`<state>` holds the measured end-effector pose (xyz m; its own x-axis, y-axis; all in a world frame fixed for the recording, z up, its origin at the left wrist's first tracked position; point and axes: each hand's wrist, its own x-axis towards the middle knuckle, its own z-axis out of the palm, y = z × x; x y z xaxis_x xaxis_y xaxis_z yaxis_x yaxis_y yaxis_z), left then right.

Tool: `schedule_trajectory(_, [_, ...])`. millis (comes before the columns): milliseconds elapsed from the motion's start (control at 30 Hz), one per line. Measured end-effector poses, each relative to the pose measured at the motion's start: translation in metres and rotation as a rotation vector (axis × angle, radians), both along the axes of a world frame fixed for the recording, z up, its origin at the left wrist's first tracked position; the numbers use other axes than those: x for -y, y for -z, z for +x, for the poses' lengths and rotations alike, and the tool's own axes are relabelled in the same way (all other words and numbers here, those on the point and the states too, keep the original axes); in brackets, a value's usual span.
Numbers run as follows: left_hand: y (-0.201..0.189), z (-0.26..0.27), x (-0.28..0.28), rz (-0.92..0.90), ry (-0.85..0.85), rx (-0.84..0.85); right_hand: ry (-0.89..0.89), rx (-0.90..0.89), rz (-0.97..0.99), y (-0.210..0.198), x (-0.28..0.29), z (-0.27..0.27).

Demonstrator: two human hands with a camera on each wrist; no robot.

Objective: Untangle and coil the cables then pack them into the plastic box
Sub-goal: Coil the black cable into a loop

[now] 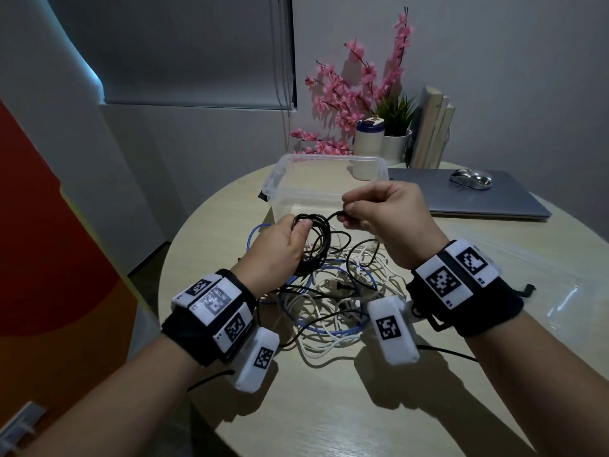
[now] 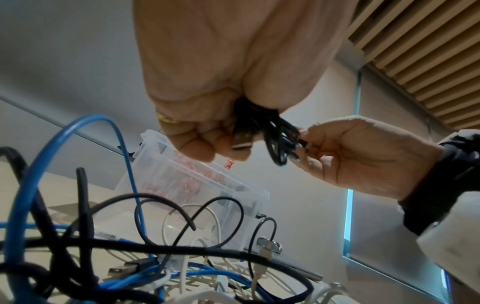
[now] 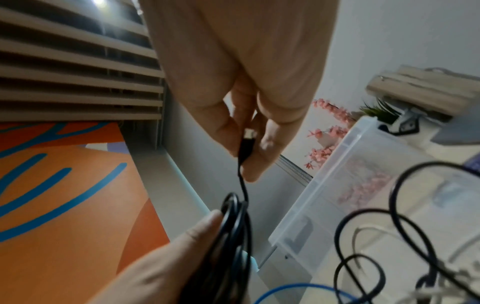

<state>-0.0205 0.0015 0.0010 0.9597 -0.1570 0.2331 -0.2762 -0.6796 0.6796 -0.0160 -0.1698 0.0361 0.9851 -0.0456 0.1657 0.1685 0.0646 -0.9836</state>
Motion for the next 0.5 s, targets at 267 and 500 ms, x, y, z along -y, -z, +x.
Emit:
schedule_trajectory(267, [0.001,0.0023,-0.0016,-0.115,-0.101,0.02,-0.2,-0.134,0.081,0.0013,-0.0096,-0.0094])
schedule_trajectory(500, [-0.0054,0.0012,-0.003,-0.223,-0.052,0.025,-0.246,-0.168,0.0,0.0009,-0.0068,-0.0117])
